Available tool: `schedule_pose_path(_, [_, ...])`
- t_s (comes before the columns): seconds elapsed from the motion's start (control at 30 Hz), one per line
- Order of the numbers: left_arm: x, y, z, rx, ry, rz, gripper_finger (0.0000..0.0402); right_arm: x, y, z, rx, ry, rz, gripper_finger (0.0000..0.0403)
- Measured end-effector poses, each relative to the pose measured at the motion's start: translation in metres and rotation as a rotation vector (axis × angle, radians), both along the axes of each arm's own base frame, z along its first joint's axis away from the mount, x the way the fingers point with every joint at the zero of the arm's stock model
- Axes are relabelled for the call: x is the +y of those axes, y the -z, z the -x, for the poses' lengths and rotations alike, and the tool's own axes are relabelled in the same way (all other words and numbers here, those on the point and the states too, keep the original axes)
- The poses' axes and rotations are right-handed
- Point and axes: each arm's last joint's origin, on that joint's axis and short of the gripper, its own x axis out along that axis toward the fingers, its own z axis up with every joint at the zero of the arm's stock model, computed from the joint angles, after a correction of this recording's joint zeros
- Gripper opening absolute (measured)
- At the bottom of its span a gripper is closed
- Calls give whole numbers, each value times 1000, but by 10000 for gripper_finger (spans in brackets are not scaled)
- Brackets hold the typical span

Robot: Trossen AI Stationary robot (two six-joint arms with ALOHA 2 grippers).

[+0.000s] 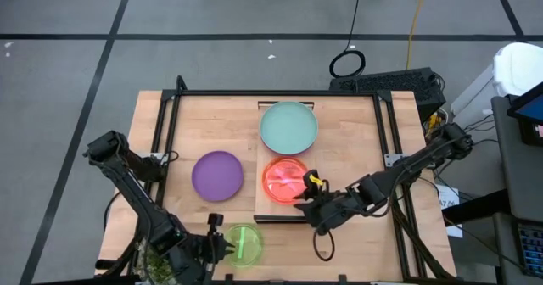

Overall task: Place and stack plates onto a shelf
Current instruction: Stack the violet plate on top of the light blue plate on the shelf

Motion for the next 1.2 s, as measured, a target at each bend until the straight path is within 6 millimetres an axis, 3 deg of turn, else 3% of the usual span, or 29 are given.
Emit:
schedule_pose_path(0.33, [33,11,-2,107,-191,-191,61,16,-35,32,-135,-79,-66,107])
schedule_pose_path(0.6, [60,16,-18,216,-232,-210,61,44,-39,59,-209,-47,-5,107])
schedule_pose_path(0.9, [85,54,-12,321,-296,-260,60,66,-40,83,-260,-54,8,107])
schedule_pose_path(1.2, [105,88,4,388,-360,-304,61,72,-41,90,-288,-44,44,107])
